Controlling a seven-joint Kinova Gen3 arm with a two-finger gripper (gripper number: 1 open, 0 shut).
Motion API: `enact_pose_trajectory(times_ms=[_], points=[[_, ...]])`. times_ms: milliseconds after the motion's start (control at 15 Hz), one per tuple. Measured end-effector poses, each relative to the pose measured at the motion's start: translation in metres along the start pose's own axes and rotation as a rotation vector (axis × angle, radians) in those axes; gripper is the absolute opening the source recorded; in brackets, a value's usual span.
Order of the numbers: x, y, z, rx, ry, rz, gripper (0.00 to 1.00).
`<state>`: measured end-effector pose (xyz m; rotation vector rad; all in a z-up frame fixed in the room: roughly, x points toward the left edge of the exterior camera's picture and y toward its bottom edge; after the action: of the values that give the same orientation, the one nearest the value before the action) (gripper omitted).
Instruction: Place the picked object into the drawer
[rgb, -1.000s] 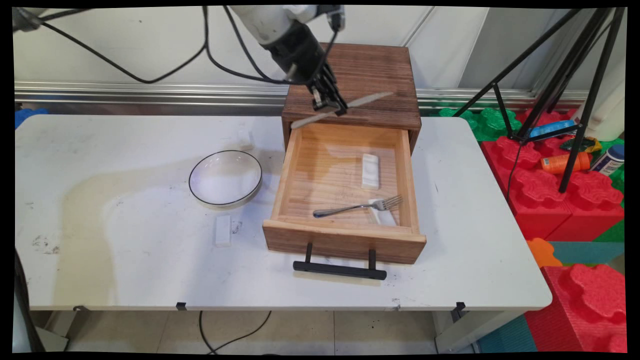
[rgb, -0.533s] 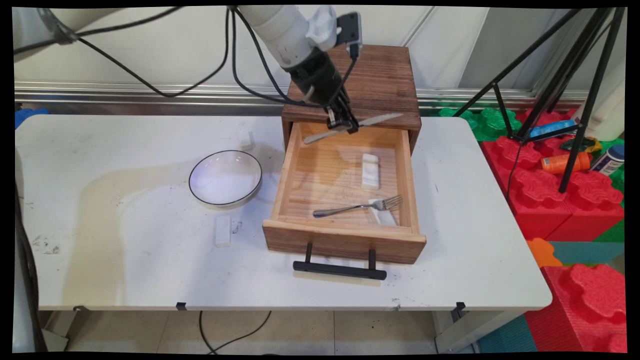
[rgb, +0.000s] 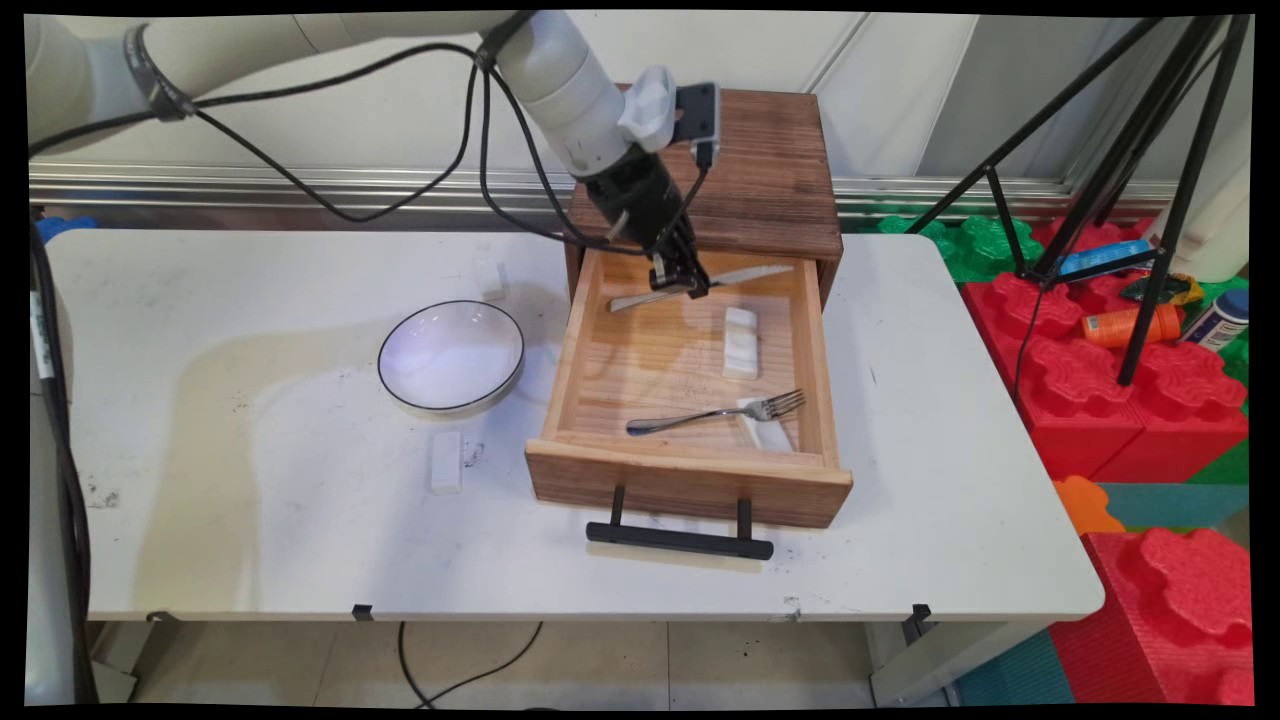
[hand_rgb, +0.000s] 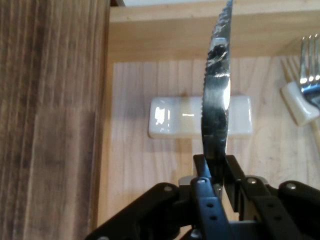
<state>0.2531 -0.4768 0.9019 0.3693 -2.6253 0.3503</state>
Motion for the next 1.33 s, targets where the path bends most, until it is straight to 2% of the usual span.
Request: enact_pose_trajectory(times_ms=[533, 1333], points=[[-0.020, -0.005, 0.039, -0.020, -0.011, 0.008, 0.00], [-0.031, -0.008, 0.078, -0.031, -0.033, -0.013, 0.00]])
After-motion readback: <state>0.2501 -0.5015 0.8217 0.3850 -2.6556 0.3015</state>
